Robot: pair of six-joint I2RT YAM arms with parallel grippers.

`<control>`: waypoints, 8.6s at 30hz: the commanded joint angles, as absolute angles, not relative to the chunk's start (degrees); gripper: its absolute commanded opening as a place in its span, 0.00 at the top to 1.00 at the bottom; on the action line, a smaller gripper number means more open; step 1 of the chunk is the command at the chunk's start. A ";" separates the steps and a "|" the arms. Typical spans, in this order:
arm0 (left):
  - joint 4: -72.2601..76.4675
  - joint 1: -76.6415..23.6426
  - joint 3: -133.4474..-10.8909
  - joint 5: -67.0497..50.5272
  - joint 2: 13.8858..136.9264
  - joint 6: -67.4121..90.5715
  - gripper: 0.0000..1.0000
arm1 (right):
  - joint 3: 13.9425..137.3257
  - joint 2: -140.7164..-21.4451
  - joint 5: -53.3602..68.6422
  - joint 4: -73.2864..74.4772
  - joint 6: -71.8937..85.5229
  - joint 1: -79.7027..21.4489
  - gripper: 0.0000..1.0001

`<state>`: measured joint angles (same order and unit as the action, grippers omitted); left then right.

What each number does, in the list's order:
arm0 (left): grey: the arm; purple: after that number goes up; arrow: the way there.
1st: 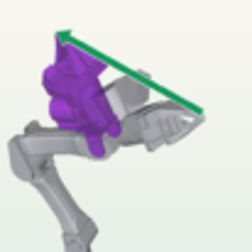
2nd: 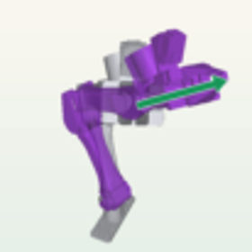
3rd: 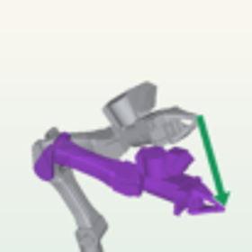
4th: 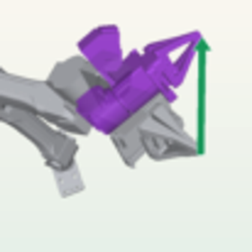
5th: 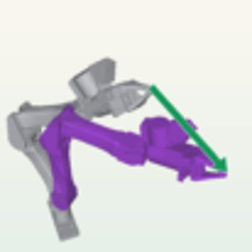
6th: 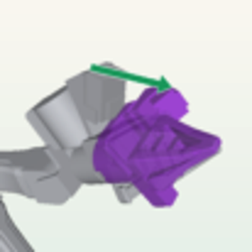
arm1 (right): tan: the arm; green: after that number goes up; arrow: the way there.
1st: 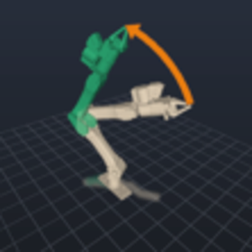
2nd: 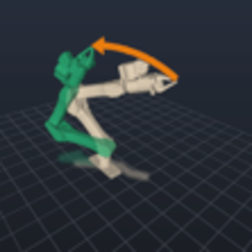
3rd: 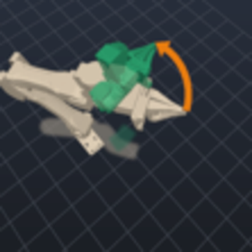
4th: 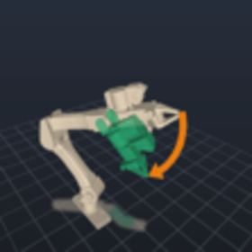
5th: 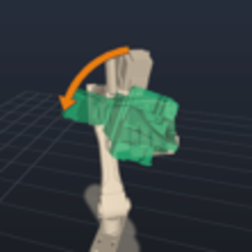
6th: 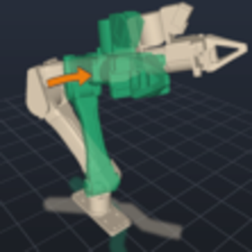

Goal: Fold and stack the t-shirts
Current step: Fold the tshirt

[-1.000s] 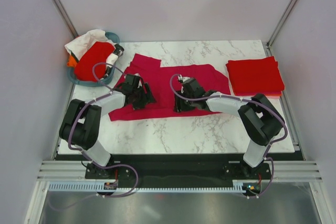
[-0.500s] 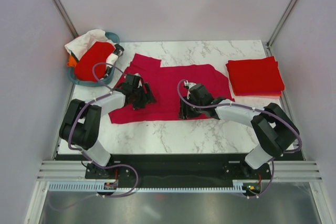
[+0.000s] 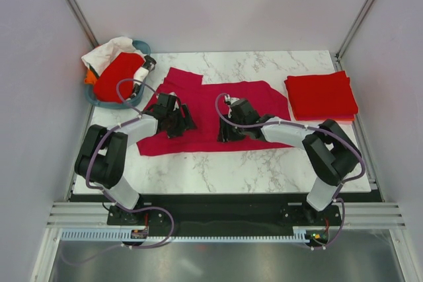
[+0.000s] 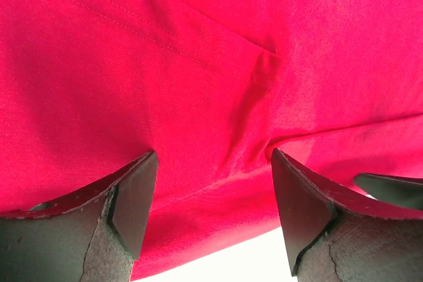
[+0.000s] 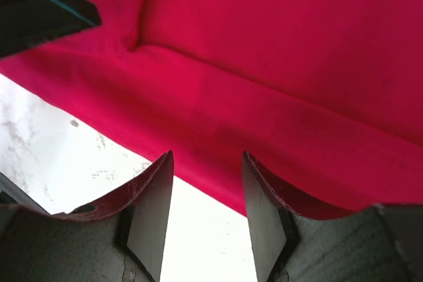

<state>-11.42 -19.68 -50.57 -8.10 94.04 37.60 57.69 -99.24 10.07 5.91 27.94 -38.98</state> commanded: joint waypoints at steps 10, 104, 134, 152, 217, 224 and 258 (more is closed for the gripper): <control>-11.42 -19.07 -51.06 -6.24 94.92 35.59 0.22 | 45.71 -89.30 10.46 2.46 31.90 -40.52 0.46; -12.83 -5.55 -27.42 2.64 64.25 45.17 0.16 | 38.50 -74.88 -34.27 21.18 42.62 -24.88 1.00; -10.46 -4.13 -34.45 -2.02 66.44 46.76 0.98 | 41.31 -79.36 -28.74 18.81 42.89 -22.32 1.00; -11.69 -4.31 -28.48 -0.62 71.28 48.16 0.98 | 37.44 -85.25 -25.67 17.75 47.90 -22.32 1.00; -8.00 -9.40 -80.16 -15.82 103.27 36.56 0.21 | 94.57 -124.19 -11.07 22.15 17.67 -10.46 0.31; -7.82 -11.07 -79.72 -16.00 102.83 35.60 0.22 | 93.43 -124.89 -12.92 22.32 17.23 -10.46 0.50; -7.65 -15.47 -76.20 -12.22 100.55 33.84 0.23 | 69.97 -104.78 -33.66 12.75 29.44 -27.77 0.54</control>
<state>-8.86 -15.11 -76.47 -12.93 103.44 36.34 71.70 -109.58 -35.77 17.19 25.93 -27.75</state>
